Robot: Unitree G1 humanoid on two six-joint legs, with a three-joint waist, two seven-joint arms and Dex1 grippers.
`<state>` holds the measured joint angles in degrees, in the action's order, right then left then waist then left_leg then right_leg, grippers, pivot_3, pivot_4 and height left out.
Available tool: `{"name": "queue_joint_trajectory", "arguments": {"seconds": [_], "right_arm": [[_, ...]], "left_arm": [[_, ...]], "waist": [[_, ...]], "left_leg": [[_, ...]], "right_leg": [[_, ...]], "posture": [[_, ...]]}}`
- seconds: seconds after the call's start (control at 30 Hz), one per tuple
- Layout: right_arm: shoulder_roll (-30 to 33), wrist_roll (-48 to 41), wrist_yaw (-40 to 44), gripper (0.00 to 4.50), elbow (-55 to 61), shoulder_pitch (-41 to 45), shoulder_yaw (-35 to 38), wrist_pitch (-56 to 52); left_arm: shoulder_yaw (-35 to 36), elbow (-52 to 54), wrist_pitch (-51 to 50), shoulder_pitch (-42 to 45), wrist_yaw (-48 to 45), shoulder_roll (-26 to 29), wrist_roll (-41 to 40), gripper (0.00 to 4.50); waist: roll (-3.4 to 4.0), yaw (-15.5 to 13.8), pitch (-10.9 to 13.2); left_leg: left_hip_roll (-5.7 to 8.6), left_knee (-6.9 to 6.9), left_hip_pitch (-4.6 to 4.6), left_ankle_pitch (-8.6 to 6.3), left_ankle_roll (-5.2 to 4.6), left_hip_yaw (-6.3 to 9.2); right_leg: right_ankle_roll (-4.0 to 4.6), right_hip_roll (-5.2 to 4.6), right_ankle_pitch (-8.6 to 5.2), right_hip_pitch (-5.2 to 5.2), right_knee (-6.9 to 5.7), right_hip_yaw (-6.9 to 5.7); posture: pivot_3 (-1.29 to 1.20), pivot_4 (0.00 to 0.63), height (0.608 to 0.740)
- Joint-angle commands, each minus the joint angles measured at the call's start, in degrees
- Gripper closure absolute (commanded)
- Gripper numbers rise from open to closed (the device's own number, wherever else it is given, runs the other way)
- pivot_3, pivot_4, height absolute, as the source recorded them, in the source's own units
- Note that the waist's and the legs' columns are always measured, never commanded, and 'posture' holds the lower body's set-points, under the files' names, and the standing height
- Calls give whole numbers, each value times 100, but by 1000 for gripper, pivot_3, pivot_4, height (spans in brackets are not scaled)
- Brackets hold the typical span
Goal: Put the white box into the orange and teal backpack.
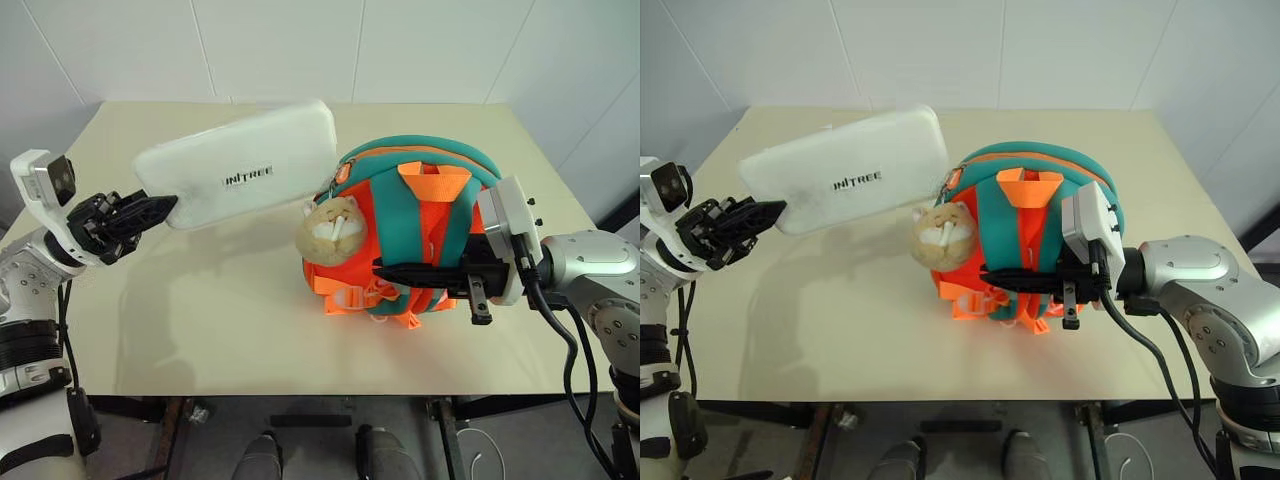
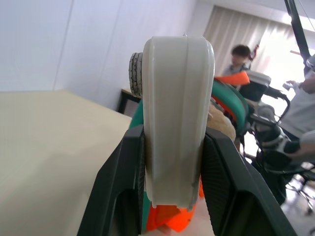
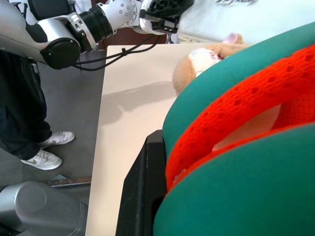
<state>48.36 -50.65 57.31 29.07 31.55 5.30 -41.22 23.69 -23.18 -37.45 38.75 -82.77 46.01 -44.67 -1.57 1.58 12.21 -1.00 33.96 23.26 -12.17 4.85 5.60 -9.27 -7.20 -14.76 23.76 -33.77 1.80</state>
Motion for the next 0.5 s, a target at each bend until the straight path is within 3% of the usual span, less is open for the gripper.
{"name": "queue_joint_trajectory", "arguments": {"seconds": [0.03, 0.5], "right_arm": [[-32, 12, -50, 4500, 66, 13, 170, 150], [-2, 132, 0, 4500, 77, -83, 173, 197]], "left_arm": [[-187, 17, 194, 40, -394, 215, 128, 3270], [-1356, -896, 1395, 999, -973, 420, 1015, 3274]], "waist": [[0, -2, 0], [0, -13, 0]], "left_leg": [[0, 0, 0, 0, 0, 0], [0, 3, 1, 0, -1, 0]], "right_leg": [[0, 0, 0, 0, 0, 0], [0, 0, 0, -1, -2, 0]], "posture": [[0, 150, 740], [0, 150, 740]]}}
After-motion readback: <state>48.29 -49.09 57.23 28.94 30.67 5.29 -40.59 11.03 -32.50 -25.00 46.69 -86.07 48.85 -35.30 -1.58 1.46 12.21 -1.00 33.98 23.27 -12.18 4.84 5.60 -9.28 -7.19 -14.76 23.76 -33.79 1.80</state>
